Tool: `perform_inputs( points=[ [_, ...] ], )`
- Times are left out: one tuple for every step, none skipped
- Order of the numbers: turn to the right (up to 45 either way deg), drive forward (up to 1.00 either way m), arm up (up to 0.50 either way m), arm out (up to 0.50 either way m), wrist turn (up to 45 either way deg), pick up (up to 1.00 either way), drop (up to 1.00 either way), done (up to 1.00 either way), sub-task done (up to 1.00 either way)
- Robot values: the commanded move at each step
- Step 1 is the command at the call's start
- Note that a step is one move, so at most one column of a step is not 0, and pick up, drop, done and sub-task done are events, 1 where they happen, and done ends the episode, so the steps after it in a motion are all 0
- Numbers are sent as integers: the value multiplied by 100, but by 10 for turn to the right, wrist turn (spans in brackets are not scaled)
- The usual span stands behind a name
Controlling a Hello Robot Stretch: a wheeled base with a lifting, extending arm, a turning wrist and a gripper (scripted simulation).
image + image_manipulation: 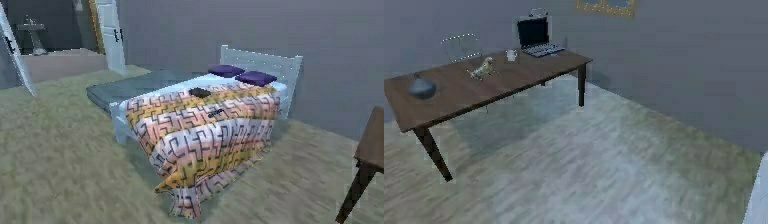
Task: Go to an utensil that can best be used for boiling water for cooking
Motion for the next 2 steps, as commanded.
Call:
perform_inputs(
  points=[
    [-360, 0, 0, 0, 0, 0, 0, 0, 0],
    [0, 100, 0, 0, 0, 0, 0, 0, 0]
  ],
)
